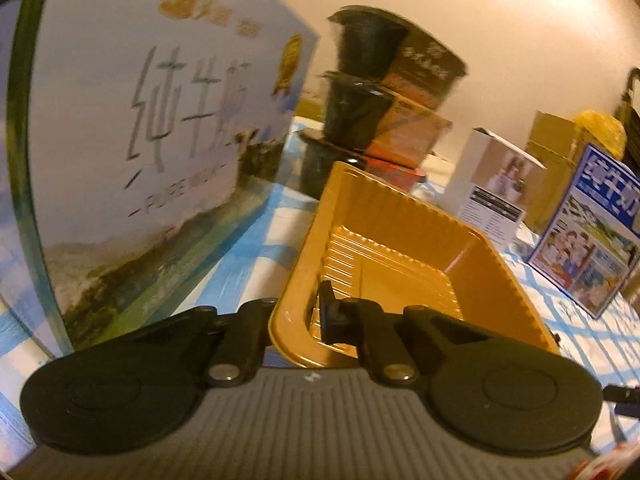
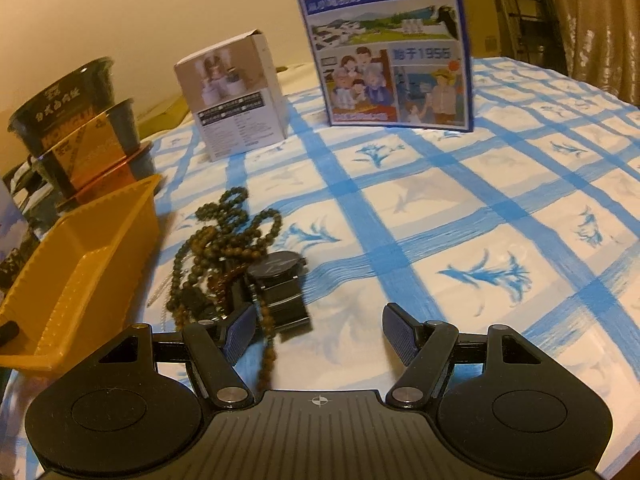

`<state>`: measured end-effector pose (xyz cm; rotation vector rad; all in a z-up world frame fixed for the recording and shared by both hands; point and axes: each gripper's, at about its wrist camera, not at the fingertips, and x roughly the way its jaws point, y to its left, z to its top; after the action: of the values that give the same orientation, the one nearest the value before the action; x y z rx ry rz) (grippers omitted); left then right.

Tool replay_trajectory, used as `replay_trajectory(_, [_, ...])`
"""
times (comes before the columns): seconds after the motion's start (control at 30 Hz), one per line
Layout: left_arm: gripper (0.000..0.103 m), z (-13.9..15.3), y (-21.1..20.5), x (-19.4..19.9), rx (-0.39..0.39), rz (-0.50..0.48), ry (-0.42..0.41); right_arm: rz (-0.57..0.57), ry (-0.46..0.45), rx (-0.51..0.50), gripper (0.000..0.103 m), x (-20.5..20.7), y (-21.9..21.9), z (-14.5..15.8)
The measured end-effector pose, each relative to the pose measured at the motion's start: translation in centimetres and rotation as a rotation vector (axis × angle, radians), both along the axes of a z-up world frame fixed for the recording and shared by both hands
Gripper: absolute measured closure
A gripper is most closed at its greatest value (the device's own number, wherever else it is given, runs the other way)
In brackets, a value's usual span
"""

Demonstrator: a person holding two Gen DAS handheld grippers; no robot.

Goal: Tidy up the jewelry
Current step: 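Grasp the orange tray rim with the left tool while the right tool approaches the jewelry pile, then grasp a black watch from the bead pile with the right tool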

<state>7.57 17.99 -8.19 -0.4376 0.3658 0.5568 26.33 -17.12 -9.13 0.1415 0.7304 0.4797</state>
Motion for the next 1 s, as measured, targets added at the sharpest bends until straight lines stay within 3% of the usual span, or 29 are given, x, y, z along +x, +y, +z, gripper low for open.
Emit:
replay_trajectory(0.37, [0.099,2.3,-1.2,-0.3,0.133,-0.138,0.050,-0.014,-0.026,0.045,0.033,0.5,-2.3,0.5])
replay_trajectory(0.6, [0.099,3.6,-1.1,-0.6,0.202,-0.188,0.081,0.138,-0.084,0.016,0.034,1.0,-0.7,1.3])
replay_trajectory(0.67, [0.099,3.8,-1.2,-0.6,0.217,-0.197,0.081,0.202,-0.095,-0.038,0.048,1.2,0.4,0.9])
replay_trajectory(0.73, [0.099,3.8,-1.3,-0.5,0.223,-0.203,0.083,0.236,-0.093,-0.077,0.053,1.3,1.3,0.4])
replay_trajectory(1.0, [0.099,4.1,-1.1,-0.5,0.231,-0.222,0.087,0.257,-0.088,-0.115,0.054,2.9,3.5,-1.3])
